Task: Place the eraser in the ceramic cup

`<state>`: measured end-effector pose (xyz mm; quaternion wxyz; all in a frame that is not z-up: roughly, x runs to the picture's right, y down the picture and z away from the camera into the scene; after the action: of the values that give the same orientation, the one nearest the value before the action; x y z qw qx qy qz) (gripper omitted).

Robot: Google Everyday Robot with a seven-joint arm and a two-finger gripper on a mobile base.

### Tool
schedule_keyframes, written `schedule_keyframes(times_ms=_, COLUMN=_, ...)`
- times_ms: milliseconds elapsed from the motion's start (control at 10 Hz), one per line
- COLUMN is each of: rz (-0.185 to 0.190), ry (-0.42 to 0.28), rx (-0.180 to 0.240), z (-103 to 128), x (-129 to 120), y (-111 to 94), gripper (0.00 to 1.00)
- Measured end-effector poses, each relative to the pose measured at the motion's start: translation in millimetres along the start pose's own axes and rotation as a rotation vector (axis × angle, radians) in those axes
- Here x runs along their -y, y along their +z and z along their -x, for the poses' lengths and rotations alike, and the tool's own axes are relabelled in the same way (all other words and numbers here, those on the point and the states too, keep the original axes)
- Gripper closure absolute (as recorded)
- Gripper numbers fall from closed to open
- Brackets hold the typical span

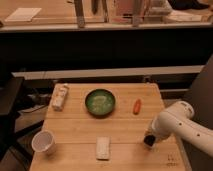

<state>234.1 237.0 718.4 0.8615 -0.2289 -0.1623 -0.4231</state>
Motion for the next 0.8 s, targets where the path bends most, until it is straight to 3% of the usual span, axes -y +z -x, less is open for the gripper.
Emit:
schedule_keyframes(times_ms=200, rz=0.001, ry=-0.014, rx=-0.011, z=-7.3, x=7.4, y=-4.8, gripper=1.0)
schedule_keyframes(times_ms=500, rz=0.014, ry=-0.026, rx=-0.031, z=-17.5, x=10.2, y=-32.7, gripper=1.0)
schedule_keyframes(times_ms=800, rz=0.015, ry=-0.046, rx=-0.045, z=-17.6, x=30.8, y=-36.3, gripper=1.0)
